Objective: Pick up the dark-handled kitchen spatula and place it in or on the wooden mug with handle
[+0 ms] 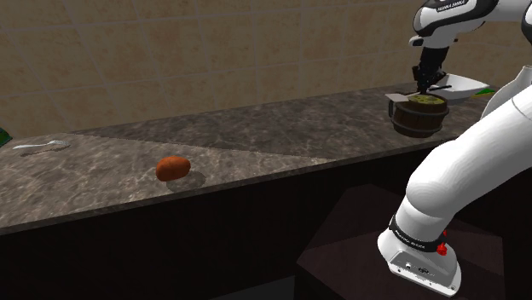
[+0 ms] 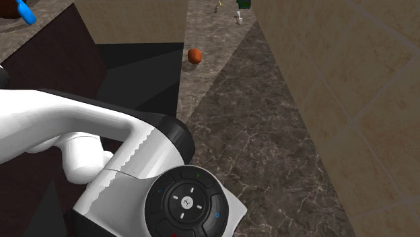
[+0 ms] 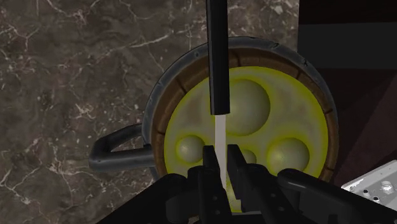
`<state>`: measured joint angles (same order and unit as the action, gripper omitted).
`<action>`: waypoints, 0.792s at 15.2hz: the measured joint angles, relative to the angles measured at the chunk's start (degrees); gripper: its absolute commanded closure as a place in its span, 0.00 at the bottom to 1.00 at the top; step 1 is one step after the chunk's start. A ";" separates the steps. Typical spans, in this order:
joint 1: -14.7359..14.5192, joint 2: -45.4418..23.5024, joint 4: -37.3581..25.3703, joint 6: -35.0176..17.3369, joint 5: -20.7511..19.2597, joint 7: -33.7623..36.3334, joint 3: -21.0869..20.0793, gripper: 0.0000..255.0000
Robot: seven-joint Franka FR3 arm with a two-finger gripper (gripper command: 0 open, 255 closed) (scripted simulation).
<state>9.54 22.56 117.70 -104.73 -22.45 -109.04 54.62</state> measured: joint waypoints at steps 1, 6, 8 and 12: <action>-0.01 -0.02 0.06 -0.09 0.00 -0.01 0.05 1.00; -0.02 -0.04 0.09 -0.15 0.01 -0.01 0.08 0.00; -0.02 -0.04 0.09 -0.15 0.01 -0.01 0.08 0.00; 0.00 0.09 -0.63 0.71 0.06 0.00 -0.28 0.00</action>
<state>9.55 22.65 117.07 -104.02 -22.39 -109.04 54.33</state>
